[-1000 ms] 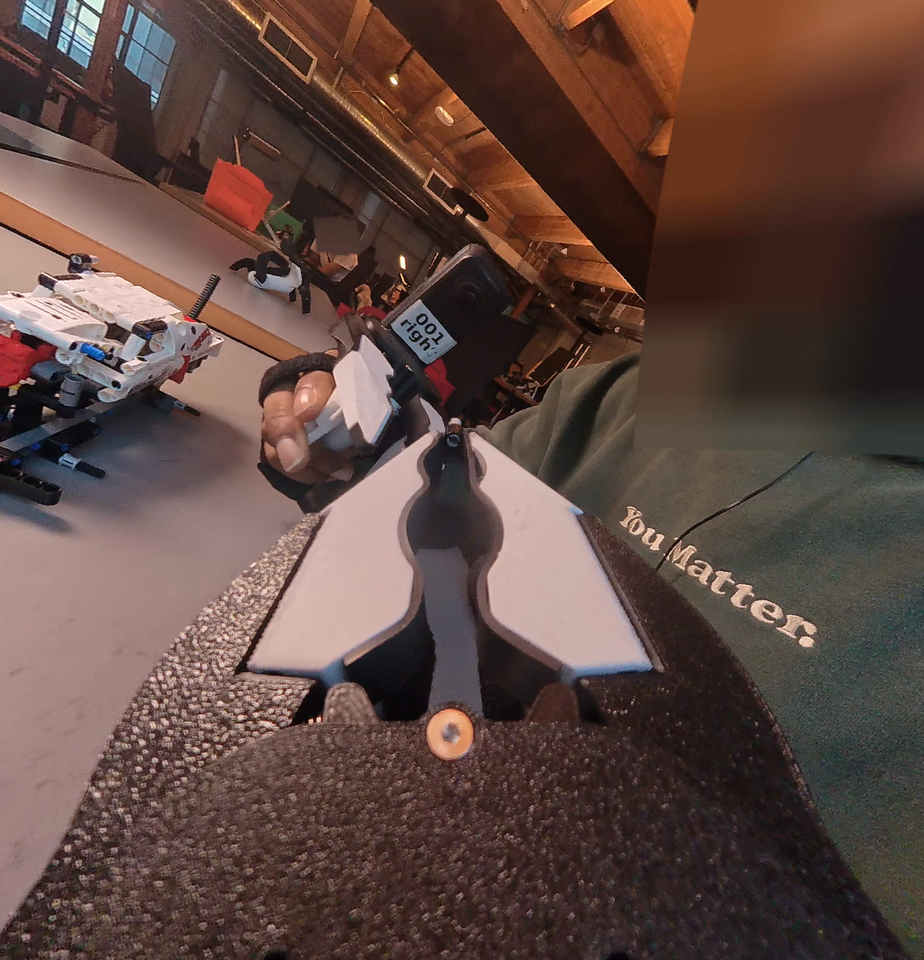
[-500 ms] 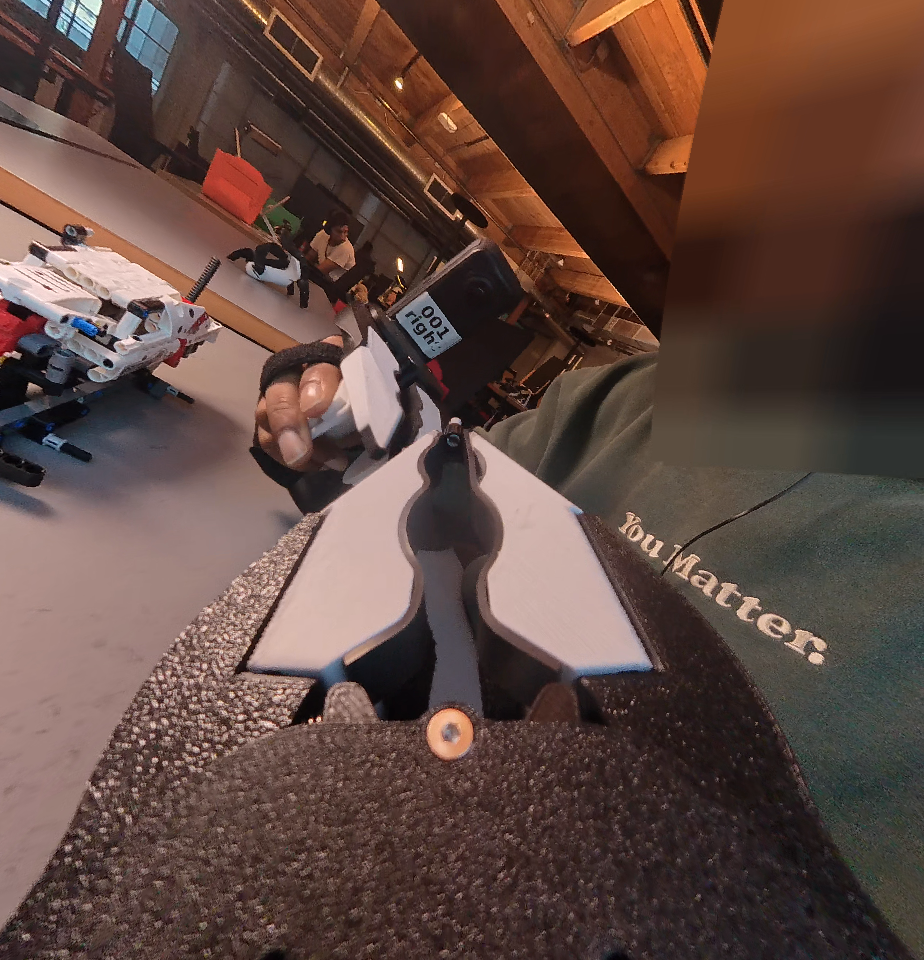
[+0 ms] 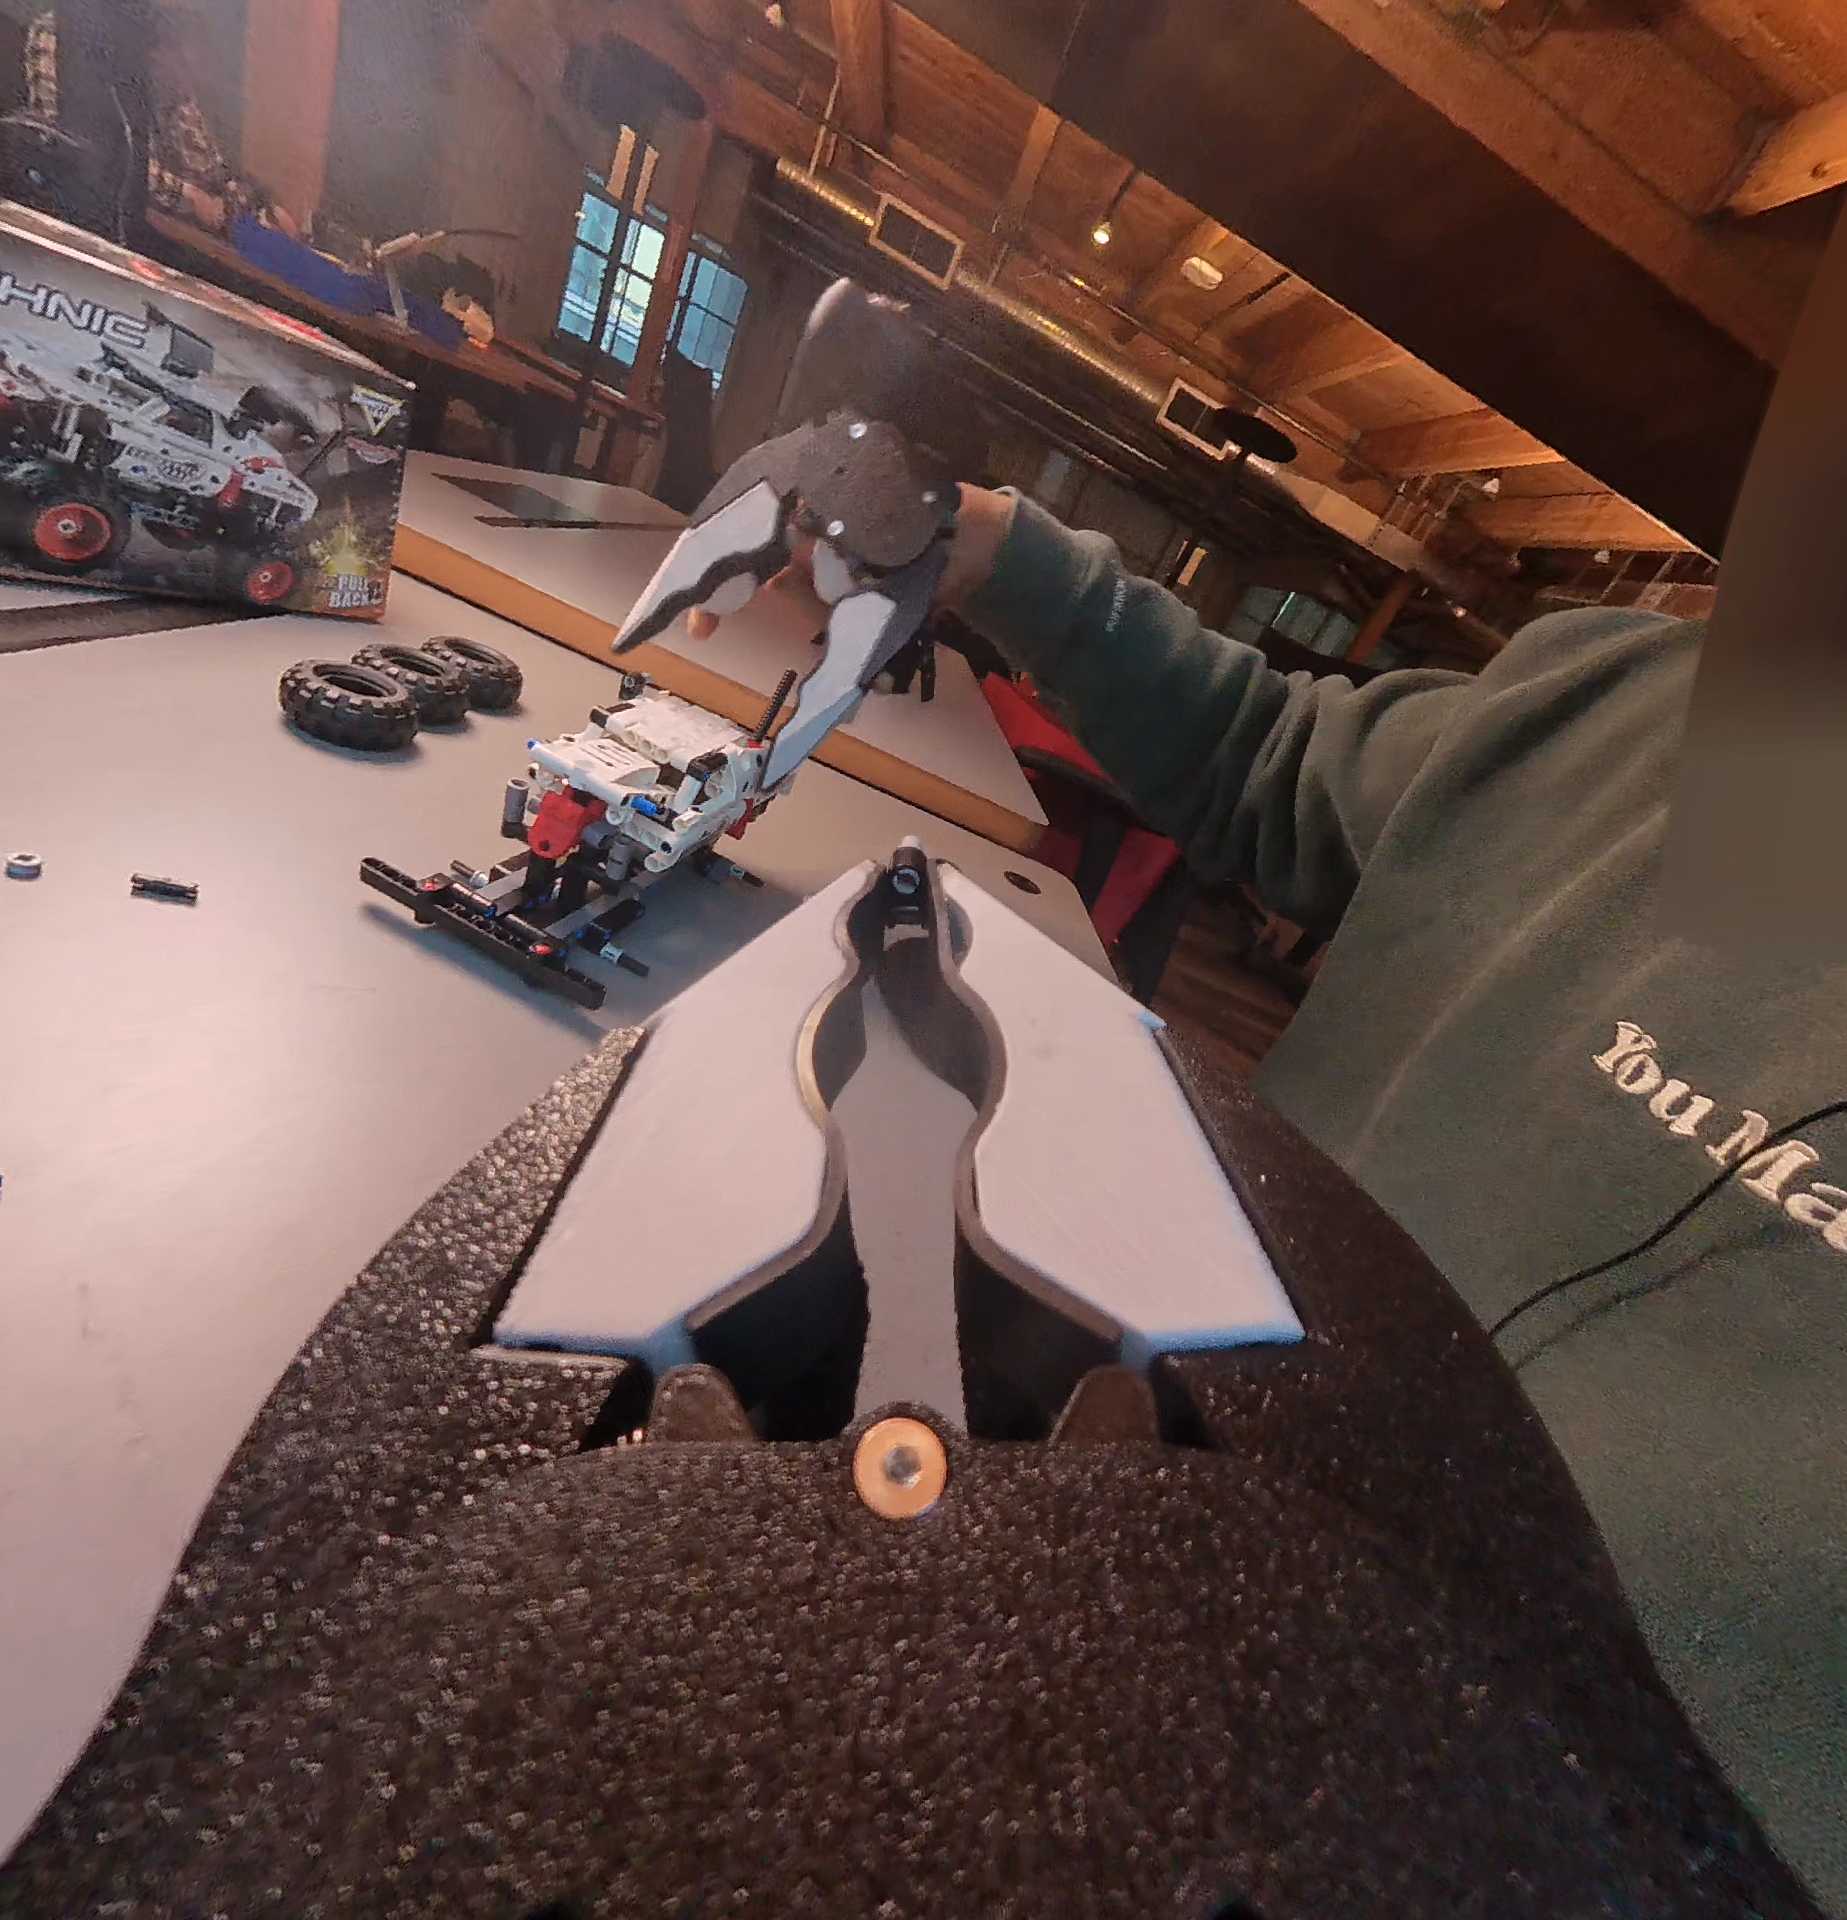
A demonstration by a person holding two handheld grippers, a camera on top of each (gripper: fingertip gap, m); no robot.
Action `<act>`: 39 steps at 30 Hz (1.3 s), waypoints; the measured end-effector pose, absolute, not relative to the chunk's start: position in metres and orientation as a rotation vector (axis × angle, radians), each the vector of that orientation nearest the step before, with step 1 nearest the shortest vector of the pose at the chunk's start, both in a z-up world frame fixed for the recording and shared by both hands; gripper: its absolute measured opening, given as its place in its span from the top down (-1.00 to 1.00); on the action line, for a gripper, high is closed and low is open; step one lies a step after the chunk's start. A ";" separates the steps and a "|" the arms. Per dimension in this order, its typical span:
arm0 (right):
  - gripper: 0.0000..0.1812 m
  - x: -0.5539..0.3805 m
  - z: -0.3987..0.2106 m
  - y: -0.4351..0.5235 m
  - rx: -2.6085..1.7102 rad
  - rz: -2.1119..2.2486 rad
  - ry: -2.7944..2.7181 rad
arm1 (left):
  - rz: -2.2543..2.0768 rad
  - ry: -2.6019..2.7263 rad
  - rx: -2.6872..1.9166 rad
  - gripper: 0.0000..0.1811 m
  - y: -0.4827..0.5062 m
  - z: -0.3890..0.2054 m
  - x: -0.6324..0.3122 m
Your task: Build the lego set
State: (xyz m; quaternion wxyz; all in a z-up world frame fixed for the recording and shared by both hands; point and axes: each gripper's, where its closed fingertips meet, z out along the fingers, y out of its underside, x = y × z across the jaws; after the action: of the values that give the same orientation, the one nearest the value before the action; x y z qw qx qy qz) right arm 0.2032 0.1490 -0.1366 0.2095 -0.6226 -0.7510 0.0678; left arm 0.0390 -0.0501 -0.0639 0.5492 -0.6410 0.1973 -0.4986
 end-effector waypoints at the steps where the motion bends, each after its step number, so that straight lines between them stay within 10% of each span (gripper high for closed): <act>1: 0.07 0.202 -0.146 0.147 -1.750 0.188 -2.141 | -1.181 0.490 -1.495 0.93 -0.053 -0.061 0.040; 16: 0.12 0.123 -0.148 -0.007 -1.013 0.478 -2.498 | -1.074 0.535 -1.449 0.93 -0.057 -0.054 0.024; 39: 0.11 0.100 -0.155 -0.010 -1.274 0.505 -2.288 | -1.197 0.659 -1.345 0.93 -0.078 -0.051 0.042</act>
State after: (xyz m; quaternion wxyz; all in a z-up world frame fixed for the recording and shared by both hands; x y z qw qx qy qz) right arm 0.1001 -0.0096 -0.1553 0.2351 -0.4644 -0.8338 0.1839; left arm 0.0420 -0.0781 -0.0509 0.5747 -0.5740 0.2812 -0.5111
